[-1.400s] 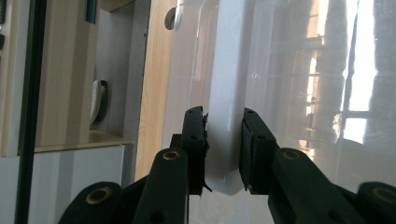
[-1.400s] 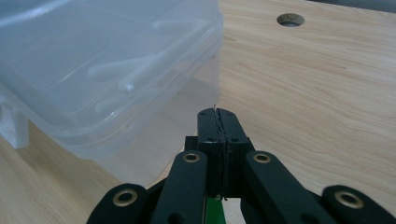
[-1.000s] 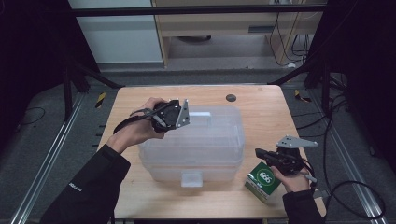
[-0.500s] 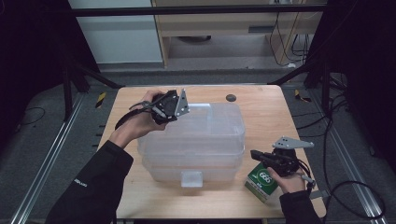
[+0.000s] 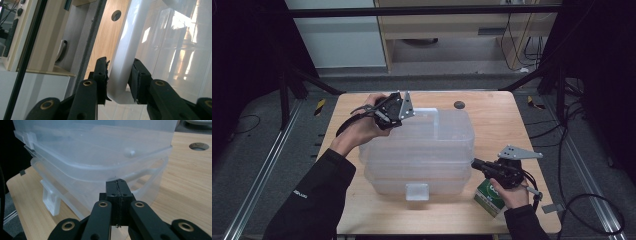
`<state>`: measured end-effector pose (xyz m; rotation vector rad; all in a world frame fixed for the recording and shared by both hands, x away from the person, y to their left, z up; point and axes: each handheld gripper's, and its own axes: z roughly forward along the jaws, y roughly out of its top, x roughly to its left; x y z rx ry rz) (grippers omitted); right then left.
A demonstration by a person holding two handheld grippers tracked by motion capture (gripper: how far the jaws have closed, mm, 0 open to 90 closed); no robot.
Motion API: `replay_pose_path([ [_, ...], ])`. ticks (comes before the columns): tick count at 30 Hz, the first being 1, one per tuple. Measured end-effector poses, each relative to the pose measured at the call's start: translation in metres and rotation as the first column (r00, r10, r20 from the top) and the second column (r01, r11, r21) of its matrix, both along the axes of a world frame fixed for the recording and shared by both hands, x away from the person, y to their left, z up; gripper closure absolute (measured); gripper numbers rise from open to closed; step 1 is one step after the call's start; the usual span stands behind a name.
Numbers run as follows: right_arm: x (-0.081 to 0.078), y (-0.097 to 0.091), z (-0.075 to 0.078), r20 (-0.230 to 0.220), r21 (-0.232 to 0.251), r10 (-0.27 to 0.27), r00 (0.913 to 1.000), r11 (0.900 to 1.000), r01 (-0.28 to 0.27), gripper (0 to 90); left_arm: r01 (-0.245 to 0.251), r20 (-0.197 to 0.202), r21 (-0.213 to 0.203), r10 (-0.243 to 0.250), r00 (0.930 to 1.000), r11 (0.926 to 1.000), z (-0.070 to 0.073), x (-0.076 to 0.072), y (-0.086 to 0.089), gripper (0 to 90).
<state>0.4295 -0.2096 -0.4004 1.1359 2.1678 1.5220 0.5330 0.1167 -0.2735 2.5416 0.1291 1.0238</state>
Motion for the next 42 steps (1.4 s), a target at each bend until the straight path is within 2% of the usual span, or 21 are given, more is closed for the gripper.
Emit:
replay_pose_path([
  [5, 0.0, 0.002, -0.001, -0.004, 0.0, -0.003, 1.0, 1.0, 0.003, 90.0, -0.004, -0.017, -0.017, 0.004, 0.9999, 0.9998, 0.0, 0.0, 0.001, 68.4],
  [9, 0.0, 0.002, -0.002, -0.016, -0.006, 0.0, 0.9999, 1.0, 0.0, 90.0, -0.007, -0.044, -0.075, 0.004, 0.999, 0.9971, -0.001, -0.002, 0.006, 63.9],
  [10, 0.001, 0.002, -0.003, -0.015, -0.009, 0.0, 0.9999, 1.0, -0.001, 90.0, -0.003, -0.055, -0.123, -0.004, 0.9985, 0.9924, 0.0, -0.006, 0.011, 62.6],
  [13, 0.001, 0.002, -0.003, -0.017, -0.01, 0.001, 0.9999, 1.0, -0.001, 90.0, 0.003, -0.057, -0.137, -0.011, 0.9983, 0.9906, 0.002, -0.011, 0.015, 60.3],
  [19, 0.0, 0.001, -0.003, -0.022, -0.014, -0.004, 0.9998, 0.9999, 0.003, 89.9, 0.001, -0.073, -0.223, -0.017, 0.9972, 0.9748, 0.006, -0.023, 0.03, 57.6],
  [24, 0.0, 0.001, -0.003, -0.024, -0.017, -0.004, 0.9997, 0.9998, 0.004, 89.9, -0.019, -0.082, -0.291, -0.005, 0.9966, 0.9565, 0.006, -0.028, 0.048, 57.2],
  [25, 0.0, 0.002, -0.003, -0.024, -0.021, -0.004, 0.9997, 0.9998, 0.004, 90.0, -0.029, -0.08, -0.319, 0.004, 0.9968, 0.9472, 0.007, -0.03, 0.055, 57.2],
  [26, 0.0, 0.002, -0.003, -0.024, -0.021, -0.004, 0.9997, 0.9998, 0.004, 90.0, -0.029, -0.08, -0.319, 0.004, 0.9968, 0.9472, 0.007, -0.03, 0.055, 57.3],
  [28, 0.0, 0.002, -0.004, -0.024, -0.024, -0.005, 0.9997, 0.9997, 0.004, 89.9, -0.051, -0.083, -0.382, 0.021, 0.9963, 0.9227, 0.008, -0.033, 0.069, 57.8],
  [29, 0.0, 0.002, -0.004, -0.024, -0.024, -0.005, 0.9997, 0.9997, 0.004, 89.9, -0.051, -0.083, -0.382, 0.021, 0.9963, 0.9227, 0.008, -0.033, 0.069, 58.5],
  [30, 0.0, 0.002, -0.004, -0.025, -0.024, -0.004, 0.9997, 0.9997, 0.004, 89.9, -0.071, -0.083, -0.429, 0.039, 0.9958, 0.9006, 0.008, -0.036, 0.078, 59.5],
  [31, 0.0, 0.002, -0.004, -0.025, -0.024, -0.004, 0.9997, 0.9997, 0.004, 89.9, -0.071, -0.083, -0.429, 0.039, 0.9958, 0.9006, 0.008, -0.036, 0.078, 60.3],
  [32, 0.0, 0.002, -0.003, -0.025, -0.024, -0.004, 0.9997, 0.9997, 0.004, 90.0, -0.089, -0.089, -0.464, 0.053, 0.9946, 0.8814, 0.008, -0.037, 0.085, 60.3],
  [33, 0.0, 0.002, -0.004, -0.024, -0.027, -0.005, 0.9997, 0.9996, 0.005, 90.0, -0.124, -0.095, -0.515, 0.087, 0.9917, 0.8482, 0.005, -0.04, 0.097, 62.7],
  [34, 0.0, 0.002, -0.004, -0.024, -0.027, -0.005, 0.9997, 0.9996, 0.005, 90.0, -0.124, -0.095, -0.515, 0.087, 0.9917, 0.8482, 0.005, -0.04, 0.097, 64.2],
  [35, 0.0, 0.002, -0.004, -0.025, -0.026, -0.005, 0.9997, 0.9997, 0.004, 90.0, -0.151, -0.111, -0.544, 0.108, 0.988, 0.8257, 0.002, -0.042, 0.105, 64.2],
  [37, 0.0, 0.002, -0.004, -0.027, -0.025, -0.006, 0.9996, 0.9997, 0.005, 90.0, -0.179, -0.121, -0.571, 0.133, 0.9837, 0.8016, -0.003, -0.044, 0.116, 68.7],
  [39, 0.0, 0.002, -0.004, -0.027, -0.025, -0.006, 0.9996, 0.9997, 0.005, 90.0, -0.231, -0.144, -0.627, 0.181, 0.973, 0.7437, -0.011, -0.048, 0.134, 70.9],
  [40, 0.0, 0.002, -0.004, -0.027, -0.025, -0.006, 0.9996, 0.9997, 0.005, 90.0, -0.231, -0.144, -0.627, 0.181, 0.973, 0.7437, -0.011, -0.048, 0.134, 72.6],
  [41, 0.0, 0.002, -0.004, -0.028, -0.026, -0.007, 0.9996, 0.9996, 0.006, 89.9, -0.251, -0.151, -0.664, 0.203, 0.9675, 0.7043, -0.015, -0.051, 0.147, 74.0],
  [42, 0.0, 0.002, -0.004, -0.028, -0.027, -0.007, 0.9996, 0.9996, 0.007, 89.9, -0.251, -0.151, -0.664, 0.203, 0.9675, 0.7043, -0.015, -0.051, 0.147, 75.1],
])
